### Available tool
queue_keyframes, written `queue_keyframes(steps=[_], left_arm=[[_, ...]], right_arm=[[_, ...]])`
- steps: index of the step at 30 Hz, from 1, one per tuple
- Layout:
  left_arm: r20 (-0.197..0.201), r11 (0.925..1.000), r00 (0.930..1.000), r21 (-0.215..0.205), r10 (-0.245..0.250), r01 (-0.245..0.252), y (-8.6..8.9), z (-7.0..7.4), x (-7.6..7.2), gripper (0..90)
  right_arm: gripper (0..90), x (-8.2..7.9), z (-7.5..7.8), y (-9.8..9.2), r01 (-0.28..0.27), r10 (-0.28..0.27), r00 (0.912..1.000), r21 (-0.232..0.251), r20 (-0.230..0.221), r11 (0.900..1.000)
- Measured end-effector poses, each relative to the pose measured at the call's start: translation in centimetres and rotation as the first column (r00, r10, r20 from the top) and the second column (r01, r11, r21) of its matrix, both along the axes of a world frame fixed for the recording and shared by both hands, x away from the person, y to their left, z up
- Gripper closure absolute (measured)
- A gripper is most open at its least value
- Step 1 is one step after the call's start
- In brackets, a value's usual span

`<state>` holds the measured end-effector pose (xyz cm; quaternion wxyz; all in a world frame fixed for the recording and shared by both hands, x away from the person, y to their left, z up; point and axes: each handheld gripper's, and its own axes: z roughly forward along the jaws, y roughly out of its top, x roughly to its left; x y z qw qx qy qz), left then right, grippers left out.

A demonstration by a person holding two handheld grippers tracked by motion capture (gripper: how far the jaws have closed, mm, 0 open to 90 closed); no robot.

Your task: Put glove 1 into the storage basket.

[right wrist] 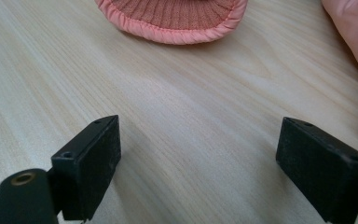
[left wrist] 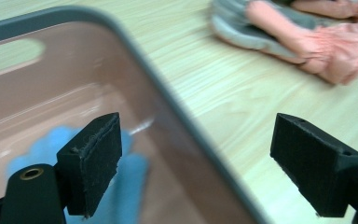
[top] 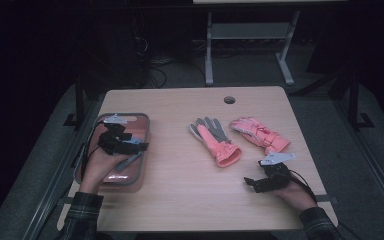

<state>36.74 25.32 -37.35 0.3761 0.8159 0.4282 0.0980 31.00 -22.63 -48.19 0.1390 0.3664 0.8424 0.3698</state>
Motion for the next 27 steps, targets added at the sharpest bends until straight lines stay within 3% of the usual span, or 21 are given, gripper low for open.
queue_keyframes(steps=[6, 12, 17, 22, 24, 27], left_arm=[[-0.002, 0.9966, 0.9969, -0.023, -0.079, 0.079, -3.3, 0.0, -0.8, 15.9], [0.009, 0.9869, 0.9869, -0.013, -0.161, 0.161, -7.1, -0.3, -1.9, 15.9], [0.019, 0.9796, 0.9795, -0.002, -0.201, 0.201, -8.7, -0.7, -2.5, 15.9], [0.017, 0.9719, 0.9719, 0.024, -0.235, 0.234, -10.8, -2.3, -3.2, 15.9], [0.012, 0.9657, 0.9662, 0.036, -0.258, 0.257, -11.4, -3.3, -3.4, 15.9], [-0.001, 0.9621, 0.9634, 0.052, -0.268, 0.268, -11.7, -4.2, -3.6, 15.9]], right_arm=[[13.1, 0.0, 0.0, 0.0, 0.0, 0.0, 1.0, 0.0, 0.0, 1.0], [13.1, 0.0, 0.0, 0.0, 0.0, 0.0, 1.0, 0.0, 0.0, 1.0], [12.8, 0.0, 0.0, 0.0, -0.001, 0.001, 1.0, 0.0, -0.001, 1.0], [12.0, 0.0, 0.0, 0.0, -0.003, 0.003, 1.0, -0.002, -0.003, 1.0], [11.2, 0.0, 0.0, 0.0, -0.008, 0.008, 1.0, -0.004, -0.002, 1.0], [11.1, 0.0, 0.0, 0.0, -0.011, 0.011, 0.9999, -0.004, -0.003, 1.0]])
